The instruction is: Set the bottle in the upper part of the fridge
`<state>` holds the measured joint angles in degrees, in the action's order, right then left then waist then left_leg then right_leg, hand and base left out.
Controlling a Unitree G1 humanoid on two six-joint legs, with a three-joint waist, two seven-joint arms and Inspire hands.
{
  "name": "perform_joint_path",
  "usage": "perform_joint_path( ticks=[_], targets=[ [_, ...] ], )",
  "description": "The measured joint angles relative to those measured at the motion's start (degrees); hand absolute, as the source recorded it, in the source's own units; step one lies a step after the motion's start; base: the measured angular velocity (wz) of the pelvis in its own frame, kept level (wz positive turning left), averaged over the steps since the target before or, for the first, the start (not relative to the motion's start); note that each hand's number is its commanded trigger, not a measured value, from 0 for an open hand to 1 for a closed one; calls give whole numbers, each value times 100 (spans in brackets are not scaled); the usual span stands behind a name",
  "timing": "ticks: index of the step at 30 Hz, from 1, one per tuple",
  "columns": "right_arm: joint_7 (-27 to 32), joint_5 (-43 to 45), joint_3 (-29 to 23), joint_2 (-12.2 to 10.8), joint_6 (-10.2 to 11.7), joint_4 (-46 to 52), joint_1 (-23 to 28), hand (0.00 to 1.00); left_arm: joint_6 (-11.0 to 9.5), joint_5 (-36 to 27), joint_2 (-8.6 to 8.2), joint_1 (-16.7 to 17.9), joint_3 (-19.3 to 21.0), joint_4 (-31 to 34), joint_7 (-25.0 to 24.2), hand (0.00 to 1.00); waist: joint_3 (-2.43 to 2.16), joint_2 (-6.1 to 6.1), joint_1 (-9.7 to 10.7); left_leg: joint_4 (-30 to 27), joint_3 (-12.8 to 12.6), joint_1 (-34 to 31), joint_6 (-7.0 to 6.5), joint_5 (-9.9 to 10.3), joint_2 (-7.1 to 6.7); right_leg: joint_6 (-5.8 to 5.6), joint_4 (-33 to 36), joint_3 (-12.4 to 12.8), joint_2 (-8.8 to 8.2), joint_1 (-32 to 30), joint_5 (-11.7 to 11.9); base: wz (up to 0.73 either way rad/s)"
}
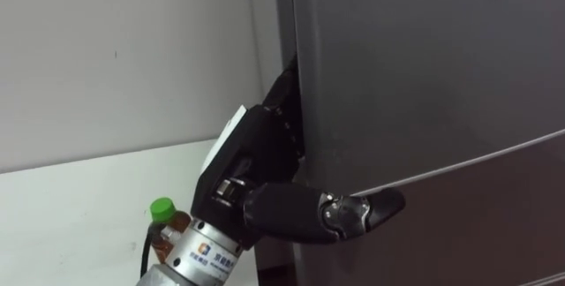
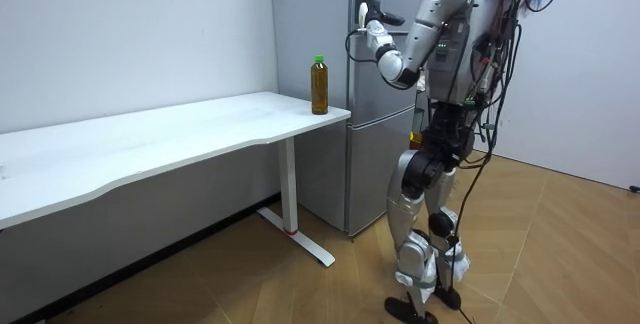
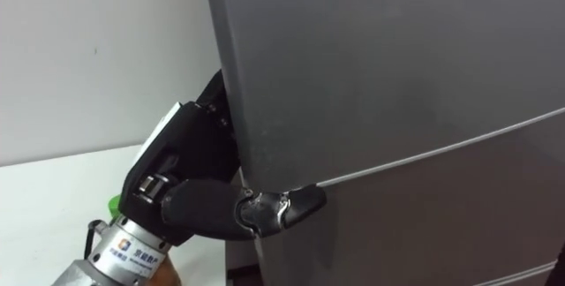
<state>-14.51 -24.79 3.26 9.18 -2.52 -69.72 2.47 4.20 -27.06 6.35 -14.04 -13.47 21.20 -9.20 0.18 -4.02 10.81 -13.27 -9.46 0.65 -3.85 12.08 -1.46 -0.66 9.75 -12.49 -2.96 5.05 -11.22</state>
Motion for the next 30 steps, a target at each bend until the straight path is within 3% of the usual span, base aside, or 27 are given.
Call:
perform_joint_path(
  ticks=[3, 6, 30],
  targets=[
    [0, -124, 0, 53, 2, 0, 13, 0, -27, -30, 23, -2, 0, 0, 0, 0, 30, -53, 5, 21, -25, 1, -11, 7, 2, -9, -2, 17, 11, -8, 17, 0],
    [0, -195, -1, 99, 2, 0, 34, 0, -29, -35, 70, -2, 3, 0, 0, 0, 26, -112, 3, 55, -213, 22, -24, 15, 38, -18, -6, 104, 14, -15, 28, -3],
    [1, -202, 10, 218, 1, -7, 41, 0, 28, -153, 103, -1, -89, -20, -1, 0, 32, -65, 61, 171, -470, 182, -93, -3, 49, -97, -5, 159, 9, -3, 162, -4]
  ],
)
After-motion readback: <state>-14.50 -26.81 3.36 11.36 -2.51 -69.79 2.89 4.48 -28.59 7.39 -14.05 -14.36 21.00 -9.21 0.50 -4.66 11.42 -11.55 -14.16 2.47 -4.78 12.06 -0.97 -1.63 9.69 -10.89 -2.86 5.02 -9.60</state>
